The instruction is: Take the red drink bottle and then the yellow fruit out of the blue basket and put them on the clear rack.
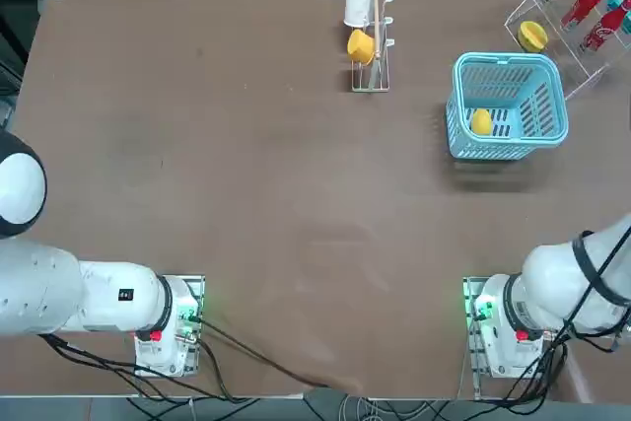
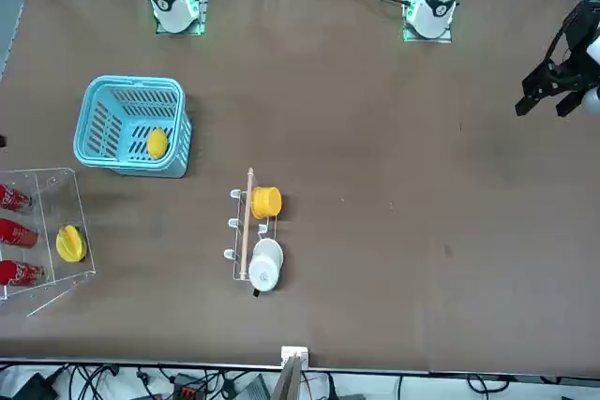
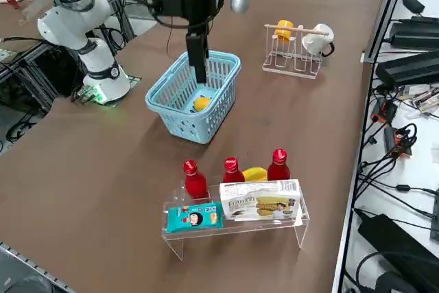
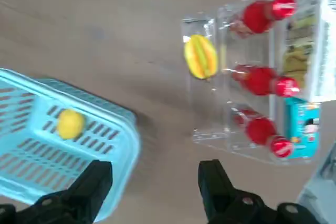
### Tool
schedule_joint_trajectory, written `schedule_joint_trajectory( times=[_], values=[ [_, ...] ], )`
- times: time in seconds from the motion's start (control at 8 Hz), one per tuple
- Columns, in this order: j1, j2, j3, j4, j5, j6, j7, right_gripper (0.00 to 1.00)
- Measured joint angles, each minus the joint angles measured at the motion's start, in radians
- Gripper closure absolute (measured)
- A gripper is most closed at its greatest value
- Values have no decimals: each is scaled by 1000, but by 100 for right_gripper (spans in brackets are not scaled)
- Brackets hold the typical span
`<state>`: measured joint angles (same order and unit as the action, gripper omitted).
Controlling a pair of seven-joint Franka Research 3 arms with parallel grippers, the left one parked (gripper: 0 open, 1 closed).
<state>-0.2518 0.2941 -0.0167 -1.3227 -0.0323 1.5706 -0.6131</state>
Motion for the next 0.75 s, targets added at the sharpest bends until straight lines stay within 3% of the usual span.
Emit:
schedule_joint_trajectory(
  times=[0.38, 0.75],
  values=[
    [125, -115, 4, -192, 26, 27, 309, 0],
    [234, -295, 5, -533, 26, 221, 561, 0]
  ],
)
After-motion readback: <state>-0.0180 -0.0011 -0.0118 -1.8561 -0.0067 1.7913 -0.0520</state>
